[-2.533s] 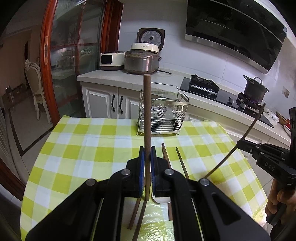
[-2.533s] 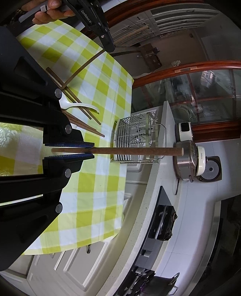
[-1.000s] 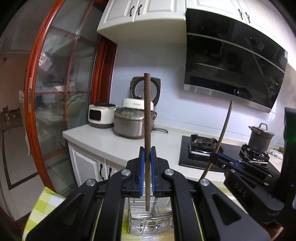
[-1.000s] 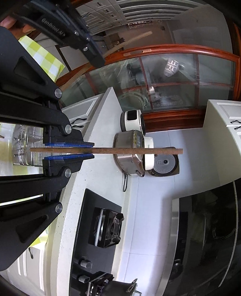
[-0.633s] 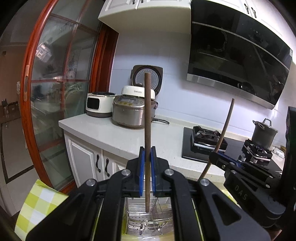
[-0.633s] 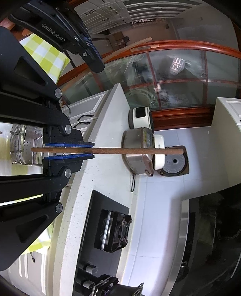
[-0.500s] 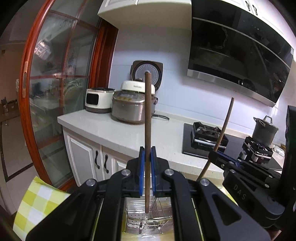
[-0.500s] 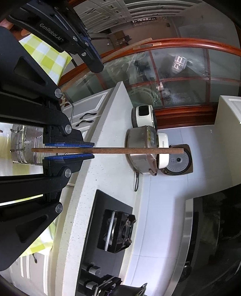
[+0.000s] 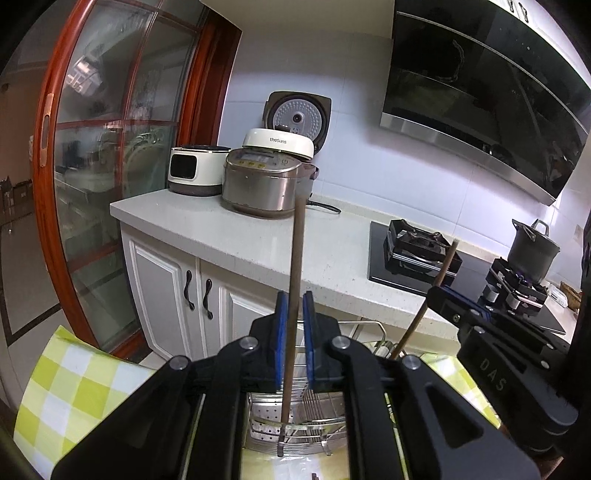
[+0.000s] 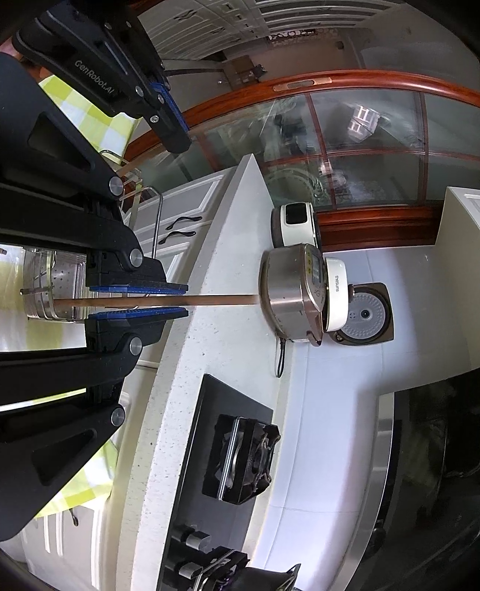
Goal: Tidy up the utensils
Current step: 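Open the left tool to drop the chopstick into the wire rack, then move the left tool back to the table and grasp a white spoon handle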
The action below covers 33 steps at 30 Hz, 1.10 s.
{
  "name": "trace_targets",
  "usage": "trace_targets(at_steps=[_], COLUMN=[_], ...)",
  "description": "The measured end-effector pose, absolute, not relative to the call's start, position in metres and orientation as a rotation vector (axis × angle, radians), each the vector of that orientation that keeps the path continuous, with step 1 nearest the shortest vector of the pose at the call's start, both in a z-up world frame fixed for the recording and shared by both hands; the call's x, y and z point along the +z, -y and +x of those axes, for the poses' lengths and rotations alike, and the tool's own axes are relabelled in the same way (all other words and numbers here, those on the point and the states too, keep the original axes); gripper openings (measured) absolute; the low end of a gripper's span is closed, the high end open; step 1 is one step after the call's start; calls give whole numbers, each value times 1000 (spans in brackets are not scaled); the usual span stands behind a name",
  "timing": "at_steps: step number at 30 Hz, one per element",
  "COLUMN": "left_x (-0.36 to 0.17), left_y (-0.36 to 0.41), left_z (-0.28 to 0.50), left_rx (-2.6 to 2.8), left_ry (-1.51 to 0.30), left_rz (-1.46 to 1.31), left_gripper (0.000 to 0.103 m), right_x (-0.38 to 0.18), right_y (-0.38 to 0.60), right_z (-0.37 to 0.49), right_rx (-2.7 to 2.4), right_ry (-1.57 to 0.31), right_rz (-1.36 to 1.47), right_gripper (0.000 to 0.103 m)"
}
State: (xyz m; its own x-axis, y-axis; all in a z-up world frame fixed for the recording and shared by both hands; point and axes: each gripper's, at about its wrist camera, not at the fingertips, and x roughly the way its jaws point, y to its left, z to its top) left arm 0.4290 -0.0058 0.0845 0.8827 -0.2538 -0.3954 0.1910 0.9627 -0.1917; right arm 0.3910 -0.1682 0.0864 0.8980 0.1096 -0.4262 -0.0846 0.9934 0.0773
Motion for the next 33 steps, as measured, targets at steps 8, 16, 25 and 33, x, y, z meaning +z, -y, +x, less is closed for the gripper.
trace_targets(at_steps=[8, 16, 25, 33], left_x=[91, 99, 95, 61], left_y=[1, -4, -13, -28], left_z=[419, 400, 353, 303], left_rx=[-235, -220, -193, -170], left_ry=[-420, -400, -402, -491], left_rz=[-153, -157, -148, -170], left_gripper=[28, 35, 46, 48], right_x=[88, 95, 92, 57], right_y=[175, 179, 183, 196], right_z=[382, 357, 315, 267], right_rx=[78, 64, 57, 35], right_ry=[-434, -382, -373, -432], right_rz=[76, 70, 57, 96], right_gripper=[27, 60, 70, 74])
